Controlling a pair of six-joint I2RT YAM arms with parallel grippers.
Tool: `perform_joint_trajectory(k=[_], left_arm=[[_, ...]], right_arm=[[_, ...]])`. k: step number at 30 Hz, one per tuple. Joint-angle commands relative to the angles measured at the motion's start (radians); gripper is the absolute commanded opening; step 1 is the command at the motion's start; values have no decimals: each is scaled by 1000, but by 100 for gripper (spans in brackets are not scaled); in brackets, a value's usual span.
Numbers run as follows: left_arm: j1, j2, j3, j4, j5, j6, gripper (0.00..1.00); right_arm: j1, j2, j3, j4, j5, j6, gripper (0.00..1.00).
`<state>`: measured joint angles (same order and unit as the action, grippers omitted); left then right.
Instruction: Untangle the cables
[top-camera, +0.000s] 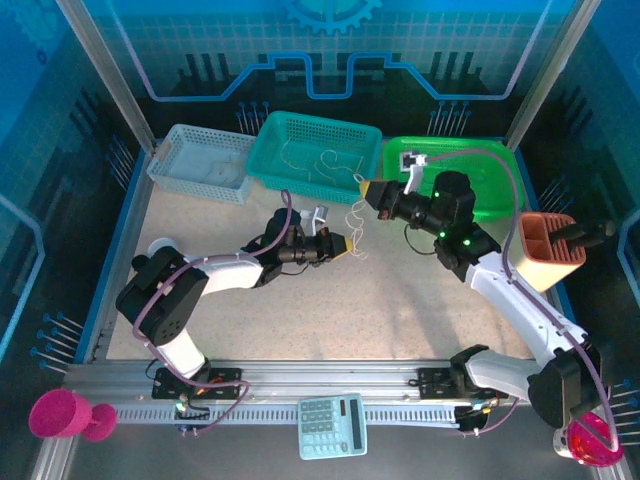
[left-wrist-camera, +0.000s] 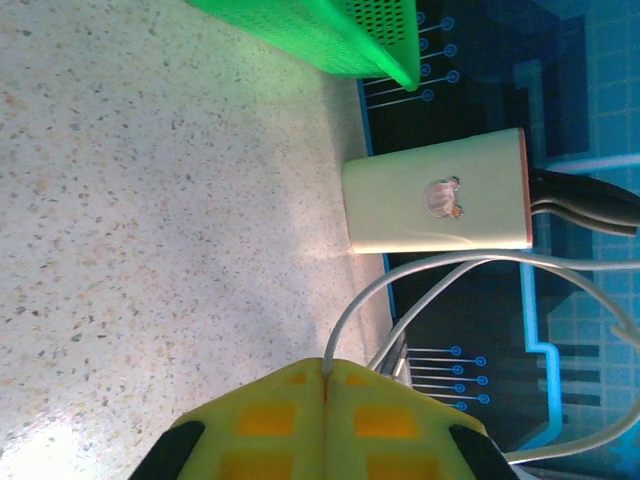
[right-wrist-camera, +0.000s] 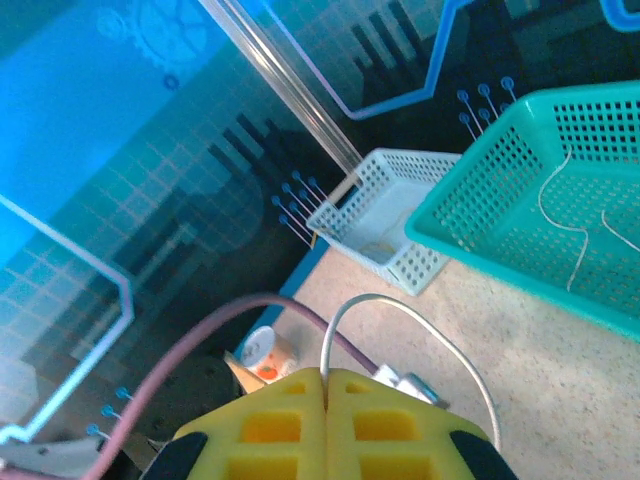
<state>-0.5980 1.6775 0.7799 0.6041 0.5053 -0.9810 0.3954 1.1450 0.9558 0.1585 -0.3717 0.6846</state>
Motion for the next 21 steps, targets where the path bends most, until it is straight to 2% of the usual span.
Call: perform_joint_trajectory(k=[1,8,13,18,21], left_arm=[[-7,36,-38,-31,-30,47,0],[-8,64,-92,-18,-49,45,0],[-6,27,-92,-22,-45,52,0],[14,-59,-55,-102,-48,87,40],[36,-115,-35,-160,-47,112,49]], right_arm=[[-32,-21,37,94,-48,55,0],[-57,-30,52,232,-78,86,0],[-59,-2,66,207,-123,77,0],[-60,-10,15,166,-110,44,0],[-63,-17,-7,152,-94,32,0]])
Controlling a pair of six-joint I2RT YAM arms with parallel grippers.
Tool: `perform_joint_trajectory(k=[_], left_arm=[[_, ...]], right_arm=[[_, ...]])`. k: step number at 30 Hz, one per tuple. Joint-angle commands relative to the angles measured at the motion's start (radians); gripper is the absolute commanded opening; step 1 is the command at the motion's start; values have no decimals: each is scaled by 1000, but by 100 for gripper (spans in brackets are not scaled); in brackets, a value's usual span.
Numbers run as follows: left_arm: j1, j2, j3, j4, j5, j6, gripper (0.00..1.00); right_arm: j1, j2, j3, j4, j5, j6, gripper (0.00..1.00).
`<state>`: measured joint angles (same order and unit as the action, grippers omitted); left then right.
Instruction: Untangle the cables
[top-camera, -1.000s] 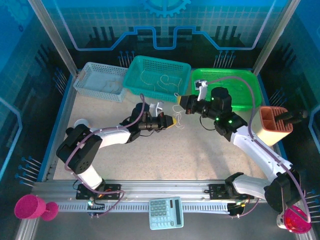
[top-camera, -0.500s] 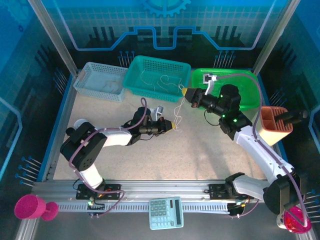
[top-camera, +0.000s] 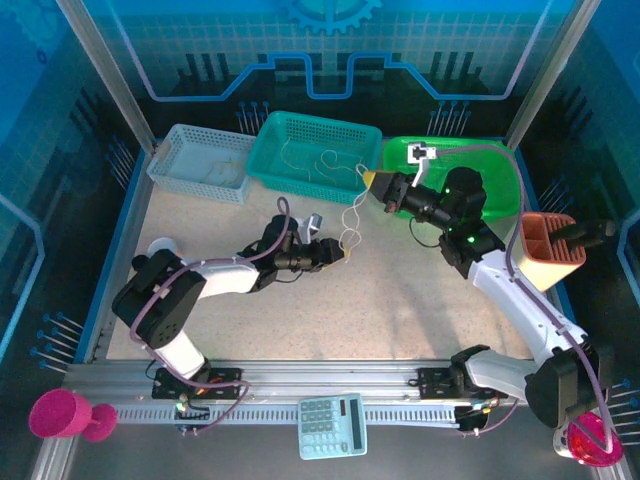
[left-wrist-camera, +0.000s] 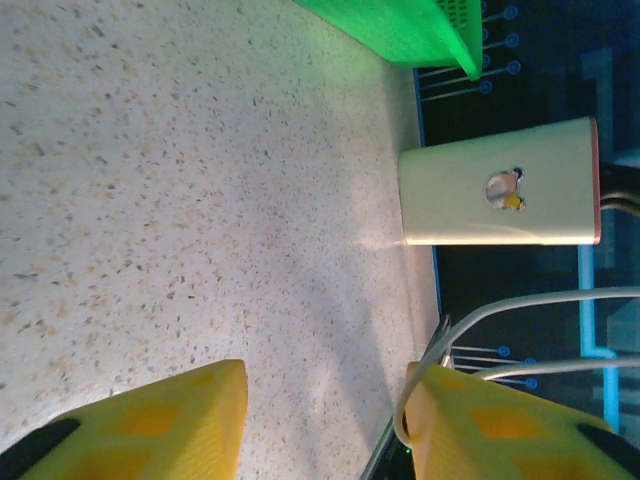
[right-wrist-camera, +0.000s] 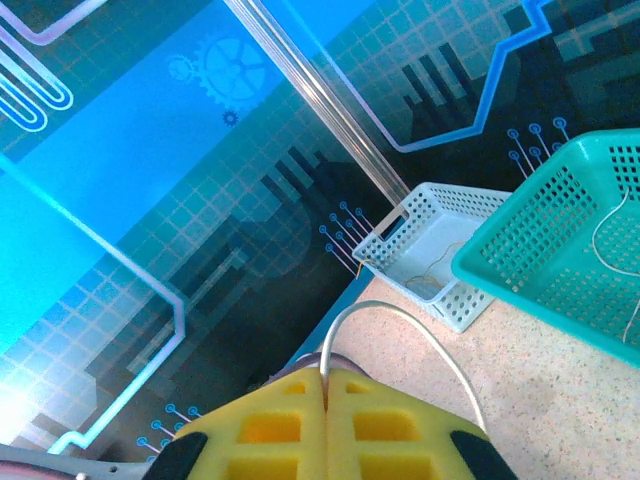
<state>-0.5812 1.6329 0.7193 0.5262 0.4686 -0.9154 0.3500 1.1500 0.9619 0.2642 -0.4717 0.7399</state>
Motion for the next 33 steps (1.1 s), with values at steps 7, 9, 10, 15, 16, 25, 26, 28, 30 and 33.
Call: perform_joint_trajectory(k=[7,9,10,15,16,25,26,28,30,33], left_arm=[[55,-226,29,-237,-38,129,66],[57,-274,24,-293,-55,164,71],[60,-293,20,-319,-66,180,75],[63,-374,-25,-360,-111,216,85],[63,-389,-28,-356,-118,225,86],[63,-424,89,-373,-113,491,78],[64,-426,101,-377,-105,533,78],[64,-423,135,-396,-85,608,77],[65,-420,166,-418,-54,658,78],[66,-419,199,-438,-23,721,79]], right_arm=[[-26,-29,-18,14,29,-43,0],[-27,-30,-12,11,35,-48,0],[-28,-30,-9,12,38,-48,0],[-28,-33,3,12,34,-46,0],[-29,-33,6,12,31,-43,0],[-28,-39,29,-54,-16,-33,0],[-28,-35,37,-69,-28,-33,0],[-28,-24,64,-99,-73,-31,0],[-27,-13,85,-126,-110,-33,0],[-25,-1,104,-141,-146,-35,0]])
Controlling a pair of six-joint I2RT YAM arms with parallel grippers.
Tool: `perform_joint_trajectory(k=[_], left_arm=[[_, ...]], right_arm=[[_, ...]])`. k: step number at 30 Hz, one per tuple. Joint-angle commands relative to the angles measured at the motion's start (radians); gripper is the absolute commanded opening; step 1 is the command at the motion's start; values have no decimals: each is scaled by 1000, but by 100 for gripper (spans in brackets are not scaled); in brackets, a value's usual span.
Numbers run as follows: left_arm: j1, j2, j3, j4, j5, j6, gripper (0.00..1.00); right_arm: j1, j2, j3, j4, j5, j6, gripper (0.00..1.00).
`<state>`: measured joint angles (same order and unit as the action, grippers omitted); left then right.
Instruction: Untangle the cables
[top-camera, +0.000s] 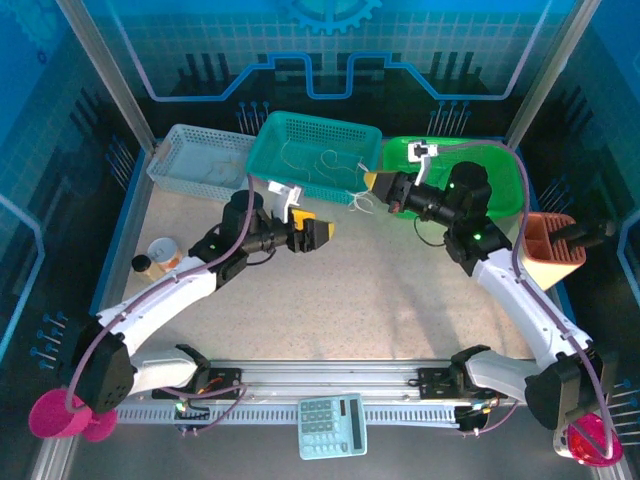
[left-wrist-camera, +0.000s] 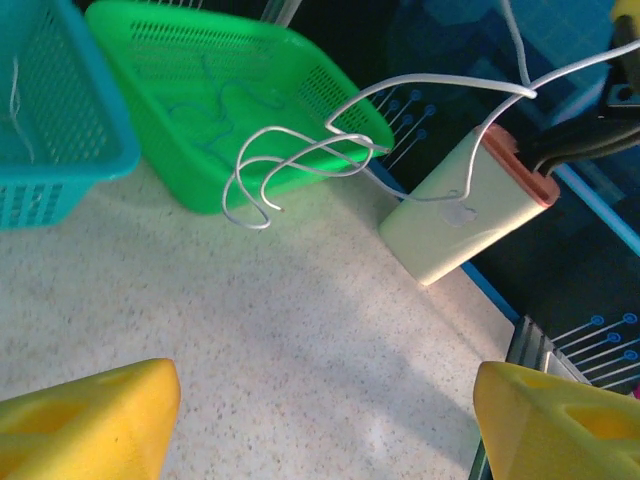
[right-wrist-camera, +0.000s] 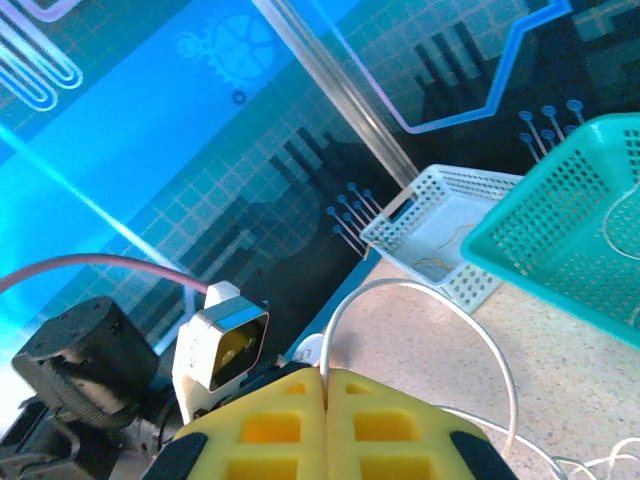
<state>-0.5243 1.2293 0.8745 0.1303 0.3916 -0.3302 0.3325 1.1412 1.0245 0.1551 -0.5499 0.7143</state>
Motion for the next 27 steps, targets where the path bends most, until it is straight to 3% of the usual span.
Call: perform_joint_trajectory(k=[1,13,27], left_arm=[[9,-15,49,-46,59,158,79],[21,-24,121,-89,93,328,66],[27,-25,169,-134,118,384,55]], right_arm=[[-8,13,47,-35,-81,-9,0],[27,86,136,-62,-227,4,0],[110,135,230,-152,-280,-69,0]])
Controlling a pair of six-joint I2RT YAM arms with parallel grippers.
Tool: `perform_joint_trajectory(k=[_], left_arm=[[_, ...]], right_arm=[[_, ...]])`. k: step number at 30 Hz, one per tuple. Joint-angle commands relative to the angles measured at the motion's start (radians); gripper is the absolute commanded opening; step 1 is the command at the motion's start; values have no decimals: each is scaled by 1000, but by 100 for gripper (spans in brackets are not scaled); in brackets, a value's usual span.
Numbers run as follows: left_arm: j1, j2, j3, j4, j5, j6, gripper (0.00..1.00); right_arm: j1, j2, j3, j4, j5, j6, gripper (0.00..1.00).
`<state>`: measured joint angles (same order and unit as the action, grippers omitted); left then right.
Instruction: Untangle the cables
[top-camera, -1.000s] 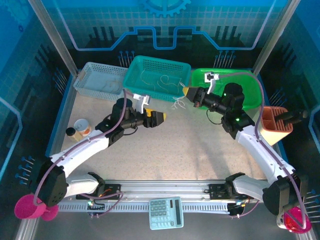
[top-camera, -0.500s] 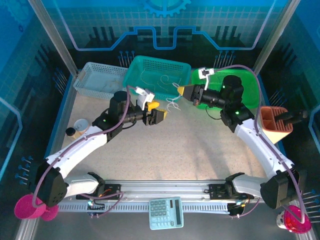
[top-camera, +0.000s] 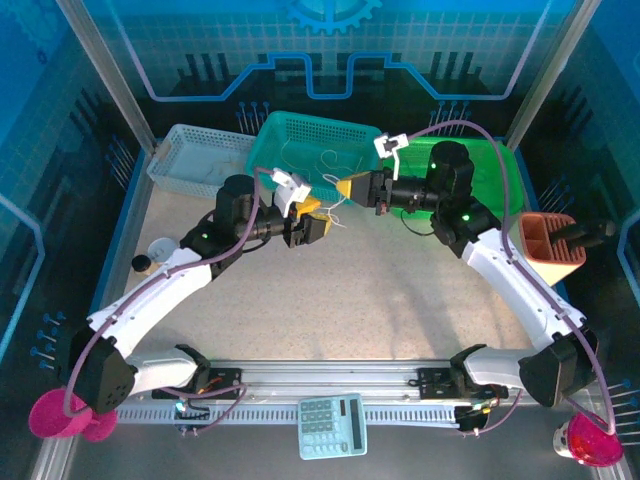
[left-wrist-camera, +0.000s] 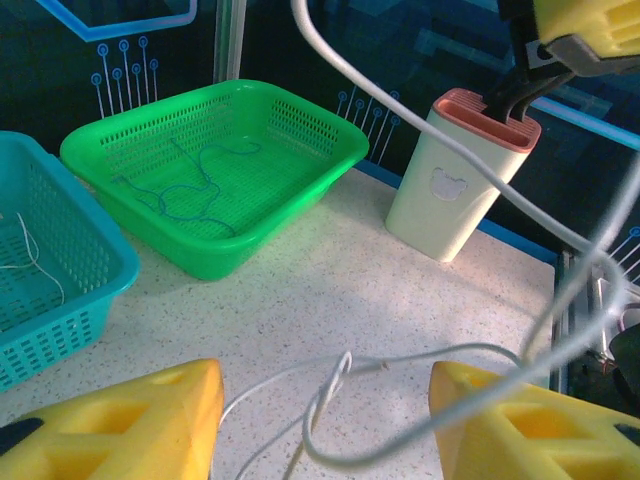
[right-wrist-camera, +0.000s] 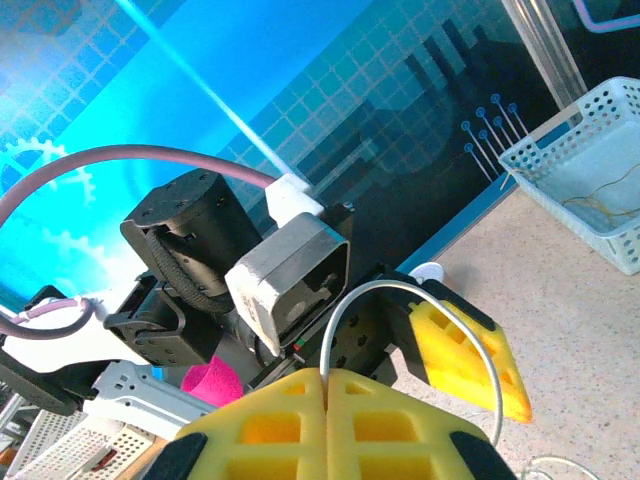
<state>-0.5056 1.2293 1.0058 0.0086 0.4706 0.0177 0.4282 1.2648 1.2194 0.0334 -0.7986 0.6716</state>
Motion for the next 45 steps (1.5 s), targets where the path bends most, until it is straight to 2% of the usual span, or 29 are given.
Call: perform_joint_trajectory(k=[1,8,14,16,21,25,26,28,30,33,40,45], left_arm=[[9,-28,38,-13,42,36,53],[9,-33,50,-17,91,28,32],[9,-20,51,-11,97,21,31],[8,-14,53,-7,103,18,28],[9,-1,57,-5,113,6,0],[10,-4,56,7,97,-29,0],[9,-4,61,11,82,-50,0],[10,-3,79,10,48,-109,0],[17,14,127,-28,30,-172,0],[22,63,224,-114,42,-254,0],[29,126,318,-132,50,-432,0],[33,136,312,-61,42,-559,0]], right_arm=[[15,14,37,-30,-32,-26,0],[23,25,45,-25,-34,-24,0],[24,30,44,-18,-33,-18,0],[23,33,46,-15,-32,-16,0],[24,40,48,-10,-23,-15,0],[10,41,34,-14,24,-19,0],[0,41,24,-16,45,-18,4],[-22,36,-3,-21,92,-17,23],[-49,21,-50,0,126,-3,48],[-79,-14,-129,38,170,12,64],[-97,-130,-291,66,270,-7,76],[-97,-197,-406,149,282,19,78]])
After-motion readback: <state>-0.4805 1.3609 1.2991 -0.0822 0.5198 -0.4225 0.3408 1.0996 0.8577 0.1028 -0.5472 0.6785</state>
